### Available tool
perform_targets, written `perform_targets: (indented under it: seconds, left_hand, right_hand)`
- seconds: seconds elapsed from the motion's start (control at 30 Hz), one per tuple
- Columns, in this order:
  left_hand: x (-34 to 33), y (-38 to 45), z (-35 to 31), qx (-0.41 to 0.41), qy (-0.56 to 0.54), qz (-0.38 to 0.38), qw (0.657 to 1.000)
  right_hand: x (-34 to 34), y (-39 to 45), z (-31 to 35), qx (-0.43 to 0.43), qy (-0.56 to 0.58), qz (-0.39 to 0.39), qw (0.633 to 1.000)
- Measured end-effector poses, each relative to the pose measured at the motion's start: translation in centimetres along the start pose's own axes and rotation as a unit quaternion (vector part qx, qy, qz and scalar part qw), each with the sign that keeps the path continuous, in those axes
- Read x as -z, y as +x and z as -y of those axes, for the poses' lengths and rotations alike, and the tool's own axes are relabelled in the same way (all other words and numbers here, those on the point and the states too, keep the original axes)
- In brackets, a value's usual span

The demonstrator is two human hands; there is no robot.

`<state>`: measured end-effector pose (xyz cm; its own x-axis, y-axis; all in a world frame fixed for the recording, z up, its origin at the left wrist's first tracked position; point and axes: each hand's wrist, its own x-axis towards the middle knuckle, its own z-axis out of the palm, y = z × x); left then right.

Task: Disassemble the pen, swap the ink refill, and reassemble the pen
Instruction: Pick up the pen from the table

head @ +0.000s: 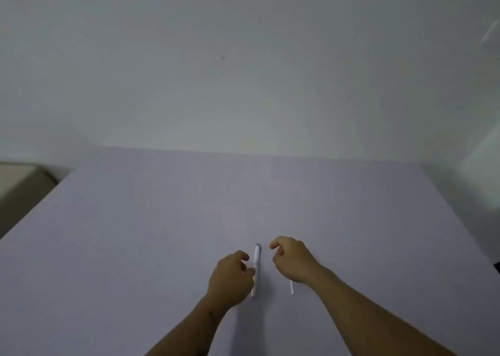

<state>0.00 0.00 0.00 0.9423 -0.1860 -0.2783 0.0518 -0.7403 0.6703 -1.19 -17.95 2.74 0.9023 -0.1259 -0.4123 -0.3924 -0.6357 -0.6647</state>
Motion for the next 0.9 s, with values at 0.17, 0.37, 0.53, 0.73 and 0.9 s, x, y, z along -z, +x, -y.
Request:
perform_targets:
  seconds: [0.17,0.37,0.53,0.73,0.9]
  left_hand:
    - [-2.3,0.6,0.0,0.024,0.089,0.001,0.996]
    - [-4.7,2.0,-0.1,0.032,0.17,0.012,0.985]
    - [-5.3,2.9,0.0,0.042,0.165,0.009,0.985]
    - [-4.2,3.5,-0.1,0.082,0.115,0.043,0.989]
    - [-2.9,3.3,-1.0,0.028,0.101,0.009,0.994]
  right_hand:
    - [-0.6,0.4,-0.8,-0.022,-0.004,0.011,1.0]
    - [-0.6,0.5,-1.2,-0.026,0.027,0.006,0.999]
    - [-0.7,0.6,-2.1,-0.037,0.031,0.019,0.999]
    - [-0.8,1.5,-2.8,-0.065,0.052,0.025,0.996]
    - [-0.8,3.1,-1.3,-0.126,0.181,-0.029,0.975]
